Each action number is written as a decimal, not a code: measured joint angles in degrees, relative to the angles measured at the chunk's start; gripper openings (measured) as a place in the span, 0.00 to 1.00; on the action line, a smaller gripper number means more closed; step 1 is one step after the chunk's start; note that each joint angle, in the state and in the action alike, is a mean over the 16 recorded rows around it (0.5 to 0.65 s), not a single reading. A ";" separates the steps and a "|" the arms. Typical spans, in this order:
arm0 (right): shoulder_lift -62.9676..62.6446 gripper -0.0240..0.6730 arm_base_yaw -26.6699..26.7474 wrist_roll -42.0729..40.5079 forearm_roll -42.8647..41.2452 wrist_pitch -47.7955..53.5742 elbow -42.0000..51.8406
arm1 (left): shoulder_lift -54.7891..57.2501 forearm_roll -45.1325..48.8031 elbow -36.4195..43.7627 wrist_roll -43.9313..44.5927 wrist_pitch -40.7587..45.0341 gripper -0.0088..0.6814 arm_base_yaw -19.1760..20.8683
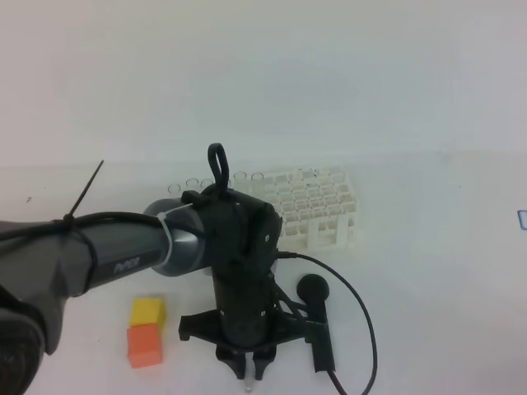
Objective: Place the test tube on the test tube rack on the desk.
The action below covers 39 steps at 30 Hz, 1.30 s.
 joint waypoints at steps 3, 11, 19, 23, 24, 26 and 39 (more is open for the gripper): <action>0.00 0.03 0.00 -0.01 -0.51 0.27 0.00 | -0.28 0.12 -0.07 2.09 -0.50 0.08 0.00; 0.00 0.03 0.00 -0.19 -2.68 0.42 0.00 | -6.14 -0.94 -0.38 14.26 -3.38 0.01 0.03; 0.00 0.03 0.00 -0.95 -4.05 0.40 0.00 | -18.38 -2.13 -0.45 29.72 -11.65 0.01 1.78; 0.00 0.03 0.00 -1.54 -3.70 -0.83 0.00 | -23.51 -5.79 1.17 38.41 -17.68 0.01 4.15; 0.00 0.03 0.00 -1.67 -3.52 -1.42 0.00 | -24.52 -7.53 1.97 40.88 -19.36 0.01 4.83; 0.00 0.03 0.00 -1.90 -3.07 -2.94 0.00 | -26.20 -12.59 4.12 46.94 -22.67 0.01 6.21; 0.02 0.03 0.00 -6.82 -0.13 -23.58 0.52 | -32.78 -82.13 27.27 118.01 -27.24 0.01 9.85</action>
